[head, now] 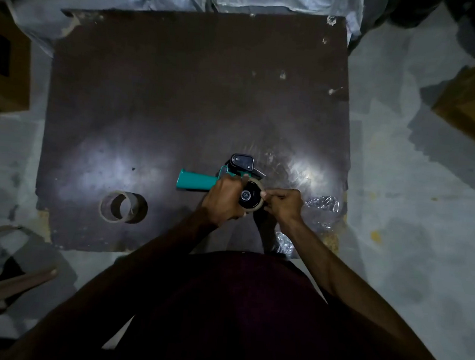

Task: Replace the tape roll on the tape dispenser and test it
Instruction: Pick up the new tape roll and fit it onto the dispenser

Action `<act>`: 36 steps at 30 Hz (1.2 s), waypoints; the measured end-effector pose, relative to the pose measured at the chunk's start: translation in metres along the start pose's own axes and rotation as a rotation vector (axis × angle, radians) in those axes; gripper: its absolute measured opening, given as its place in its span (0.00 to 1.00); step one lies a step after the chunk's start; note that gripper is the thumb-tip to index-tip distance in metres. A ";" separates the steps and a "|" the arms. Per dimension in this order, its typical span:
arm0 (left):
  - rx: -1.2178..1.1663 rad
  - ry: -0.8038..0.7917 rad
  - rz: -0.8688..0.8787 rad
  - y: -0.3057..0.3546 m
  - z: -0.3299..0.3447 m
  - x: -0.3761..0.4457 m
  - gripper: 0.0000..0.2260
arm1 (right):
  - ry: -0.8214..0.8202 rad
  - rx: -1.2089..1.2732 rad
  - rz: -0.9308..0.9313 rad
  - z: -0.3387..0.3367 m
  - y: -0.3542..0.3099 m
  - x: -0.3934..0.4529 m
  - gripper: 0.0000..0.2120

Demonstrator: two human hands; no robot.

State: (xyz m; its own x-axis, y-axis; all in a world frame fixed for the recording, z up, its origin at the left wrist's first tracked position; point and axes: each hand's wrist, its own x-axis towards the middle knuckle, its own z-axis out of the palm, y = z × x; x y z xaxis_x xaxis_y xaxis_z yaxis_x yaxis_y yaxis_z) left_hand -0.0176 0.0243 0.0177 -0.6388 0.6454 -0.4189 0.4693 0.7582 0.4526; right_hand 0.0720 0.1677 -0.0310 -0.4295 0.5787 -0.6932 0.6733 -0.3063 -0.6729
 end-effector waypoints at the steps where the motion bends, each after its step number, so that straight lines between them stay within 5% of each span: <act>1: 0.027 -0.006 0.001 -0.001 0.002 0.002 0.39 | -0.007 -0.005 0.002 0.000 -0.001 0.000 0.06; 13: 0.125 -0.151 -0.053 -0.001 0.013 0.011 0.43 | -0.051 -0.027 0.014 0.004 -0.003 0.010 0.02; 36: 0.047 0.031 -0.068 0.002 0.025 -0.001 0.42 | 0.011 -0.131 -0.113 0.004 0.006 0.017 0.05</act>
State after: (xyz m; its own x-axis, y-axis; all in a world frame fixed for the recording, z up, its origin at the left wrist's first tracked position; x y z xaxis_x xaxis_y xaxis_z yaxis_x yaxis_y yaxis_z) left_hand -0.0005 0.0270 -0.0006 -0.6884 0.5895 -0.4225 0.4519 0.8043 0.3859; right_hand 0.0665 0.1729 -0.0471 -0.5008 0.6122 -0.6119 0.6939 -0.1386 -0.7066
